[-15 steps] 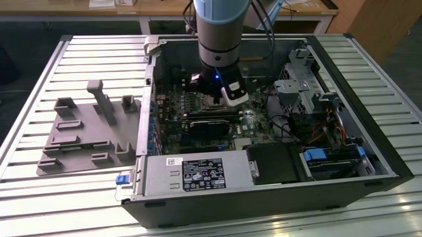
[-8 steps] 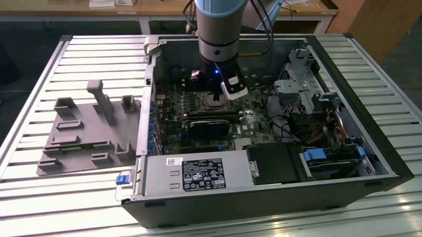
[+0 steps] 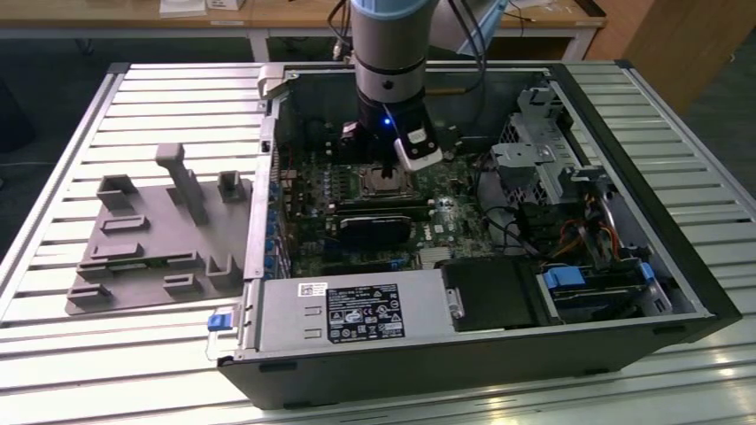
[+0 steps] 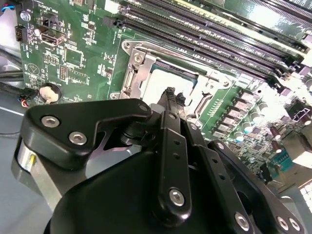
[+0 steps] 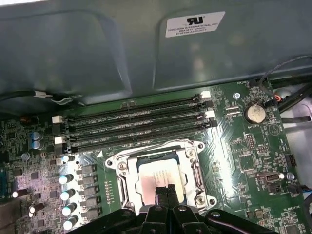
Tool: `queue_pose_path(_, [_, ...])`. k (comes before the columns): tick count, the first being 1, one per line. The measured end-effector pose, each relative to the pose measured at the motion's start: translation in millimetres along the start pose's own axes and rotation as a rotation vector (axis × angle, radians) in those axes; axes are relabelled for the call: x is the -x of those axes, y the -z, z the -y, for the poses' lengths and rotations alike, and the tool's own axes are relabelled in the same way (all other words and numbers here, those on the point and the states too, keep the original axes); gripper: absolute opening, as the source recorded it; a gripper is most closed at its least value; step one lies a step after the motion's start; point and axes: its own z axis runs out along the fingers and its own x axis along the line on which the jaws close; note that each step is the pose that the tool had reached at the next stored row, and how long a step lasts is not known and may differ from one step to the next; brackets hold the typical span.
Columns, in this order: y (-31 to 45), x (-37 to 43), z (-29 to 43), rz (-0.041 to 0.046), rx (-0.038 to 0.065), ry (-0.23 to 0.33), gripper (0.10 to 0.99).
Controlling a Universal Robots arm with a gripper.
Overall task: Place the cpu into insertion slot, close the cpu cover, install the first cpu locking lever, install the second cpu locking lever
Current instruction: 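Install the second cpu locking lever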
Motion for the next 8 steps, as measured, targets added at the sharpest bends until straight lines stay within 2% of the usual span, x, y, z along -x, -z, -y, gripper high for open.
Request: queue_pose_path(8, [-1.4, 0.0, -7.2, 0.0047, -0.023, 0.002, 0.102])
